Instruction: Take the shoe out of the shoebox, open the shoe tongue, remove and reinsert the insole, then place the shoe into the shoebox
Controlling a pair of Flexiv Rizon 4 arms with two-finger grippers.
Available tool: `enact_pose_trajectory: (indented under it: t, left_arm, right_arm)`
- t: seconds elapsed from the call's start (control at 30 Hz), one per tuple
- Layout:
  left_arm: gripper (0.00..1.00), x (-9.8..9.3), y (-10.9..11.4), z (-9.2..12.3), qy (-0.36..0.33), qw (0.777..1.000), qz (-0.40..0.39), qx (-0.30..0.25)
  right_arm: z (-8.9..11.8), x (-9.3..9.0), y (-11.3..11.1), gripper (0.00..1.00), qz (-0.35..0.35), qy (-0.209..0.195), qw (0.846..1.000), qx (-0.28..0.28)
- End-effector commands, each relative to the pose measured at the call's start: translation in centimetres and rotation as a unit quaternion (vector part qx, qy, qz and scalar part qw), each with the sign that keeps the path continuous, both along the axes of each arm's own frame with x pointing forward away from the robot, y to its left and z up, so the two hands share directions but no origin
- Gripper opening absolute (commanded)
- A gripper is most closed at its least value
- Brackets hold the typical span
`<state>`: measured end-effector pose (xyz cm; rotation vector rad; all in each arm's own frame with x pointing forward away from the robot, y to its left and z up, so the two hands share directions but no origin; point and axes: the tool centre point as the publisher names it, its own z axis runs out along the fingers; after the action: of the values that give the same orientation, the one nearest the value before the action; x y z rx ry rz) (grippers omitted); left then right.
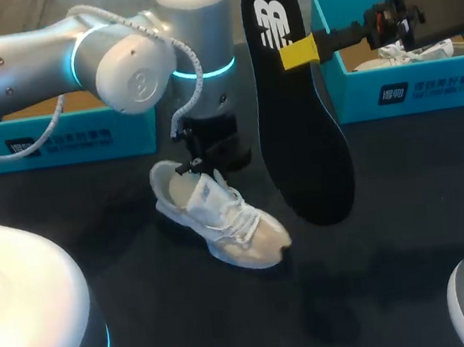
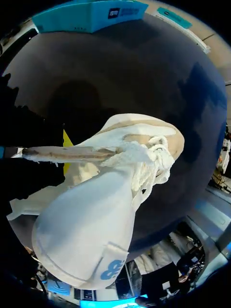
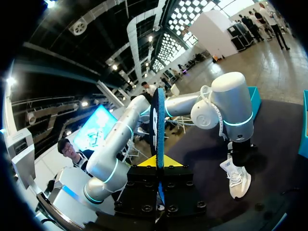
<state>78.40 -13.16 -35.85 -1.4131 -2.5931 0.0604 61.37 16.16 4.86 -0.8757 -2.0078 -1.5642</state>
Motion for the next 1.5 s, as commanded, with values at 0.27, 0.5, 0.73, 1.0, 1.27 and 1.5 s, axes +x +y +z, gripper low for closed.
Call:
enact_pose_trajectory:
  t: [0.27, 0.5, 0.73, 1.0, 1.27, 1.5]
  left_arm:
    - [0.0, 1.0, -0.8, 2.1, 0.011, 0.995, -0.096, 0.005]
    - [0.0, 1.2, -2.1, 3.0, 0.0, 0.989, -0.15, 0.001]
    - [0.0, 1.4, -3.6, 2.5, -0.003, 0.98, -0.198, 0.002]
    - [0.0, 1.9, -5.5, 1.6, 0.009, 0.975, -0.222, -0.009]
    - [0.0, 2.2, -7.6, 0.4, 0.019, 0.968, -0.252, -0.006]
    - [0.0, 2.1, -9.0, -0.3, 0.021, 0.961, -0.275, -0.005]
  right_arm:
    - [0.1, 0.4, 0.4, 0.0, 0.002, 0.001, 1.0, -0.001]
    - [0.1, 0.4, 0.4, 0.0, 0.002, 0.001, 1.0, -0.001]
    - [0.1, 0.4, 0.4, 0.0, 0.002, 0.001, 1.0, -0.001]
    - [0.1, 0.4, 0.4, 0.0, 0.002, 0.001, 1.0, -0.001]
    - [0.1, 0.4, 0.4, 0.0, 0.002, 0.001, 1.0, -0.001]
    - [0.1, 0.4, 0.4, 0.0, 0.002, 0.001, 1.0, -0.001]
